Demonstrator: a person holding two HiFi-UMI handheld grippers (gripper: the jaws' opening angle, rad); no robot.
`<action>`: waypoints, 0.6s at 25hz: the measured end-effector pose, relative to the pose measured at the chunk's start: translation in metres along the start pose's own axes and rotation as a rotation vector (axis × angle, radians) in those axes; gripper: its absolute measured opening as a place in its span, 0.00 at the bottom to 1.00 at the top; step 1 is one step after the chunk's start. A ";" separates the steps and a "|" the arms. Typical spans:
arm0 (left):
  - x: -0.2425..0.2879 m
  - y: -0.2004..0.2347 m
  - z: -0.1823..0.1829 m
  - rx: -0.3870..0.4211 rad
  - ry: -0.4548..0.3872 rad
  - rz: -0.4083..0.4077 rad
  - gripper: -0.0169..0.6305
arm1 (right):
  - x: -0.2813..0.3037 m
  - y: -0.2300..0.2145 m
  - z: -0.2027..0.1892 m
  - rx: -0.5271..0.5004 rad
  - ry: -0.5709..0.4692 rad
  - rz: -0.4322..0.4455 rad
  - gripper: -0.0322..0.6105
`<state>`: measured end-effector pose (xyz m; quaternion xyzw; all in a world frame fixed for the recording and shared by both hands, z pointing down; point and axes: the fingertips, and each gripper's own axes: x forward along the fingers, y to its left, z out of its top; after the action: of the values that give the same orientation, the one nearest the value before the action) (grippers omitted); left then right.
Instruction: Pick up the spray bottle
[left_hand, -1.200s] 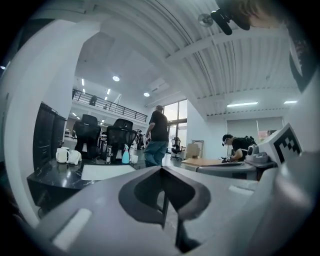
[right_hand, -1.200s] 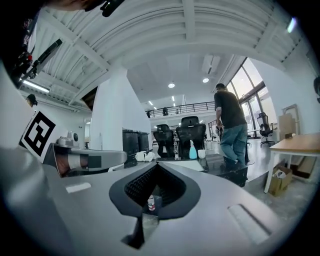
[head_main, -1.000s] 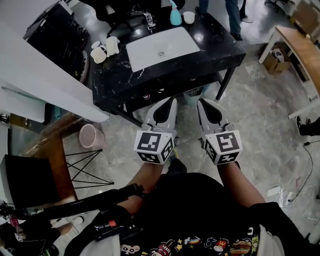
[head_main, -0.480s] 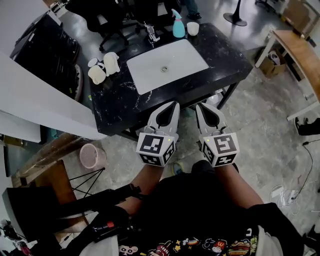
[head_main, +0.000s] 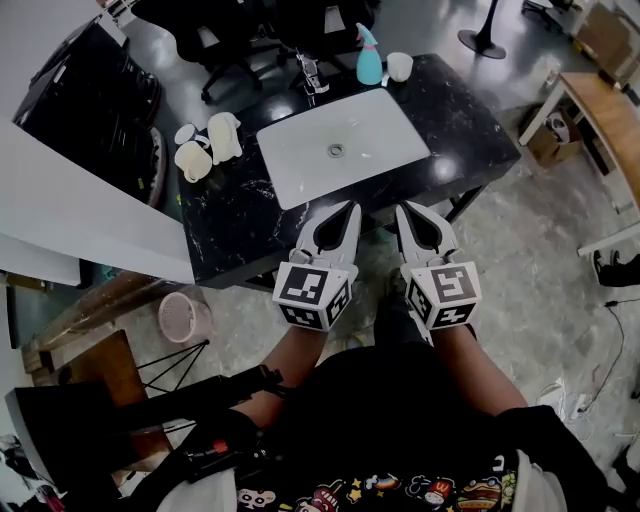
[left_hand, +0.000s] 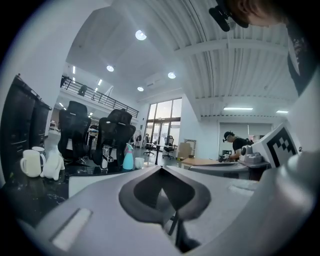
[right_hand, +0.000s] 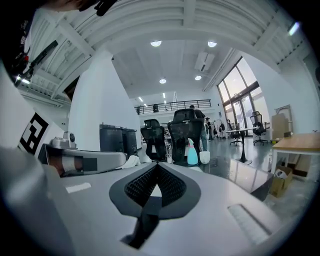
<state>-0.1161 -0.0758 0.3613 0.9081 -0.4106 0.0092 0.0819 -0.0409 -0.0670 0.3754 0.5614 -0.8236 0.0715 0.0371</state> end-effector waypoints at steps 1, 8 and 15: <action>0.009 0.003 -0.001 -0.001 0.004 0.003 0.03 | 0.007 -0.007 0.000 0.001 0.003 0.004 0.09; 0.101 0.028 0.002 0.002 0.023 0.041 0.03 | 0.076 -0.074 0.001 0.011 0.014 0.057 0.09; 0.193 0.051 0.009 0.004 0.045 0.100 0.03 | 0.149 -0.142 0.018 -0.004 0.017 0.142 0.09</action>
<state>-0.0263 -0.2540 0.3760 0.8863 -0.4533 0.0345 0.0886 0.0371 -0.2578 0.3900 0.5010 -0.8611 0.0769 0.0403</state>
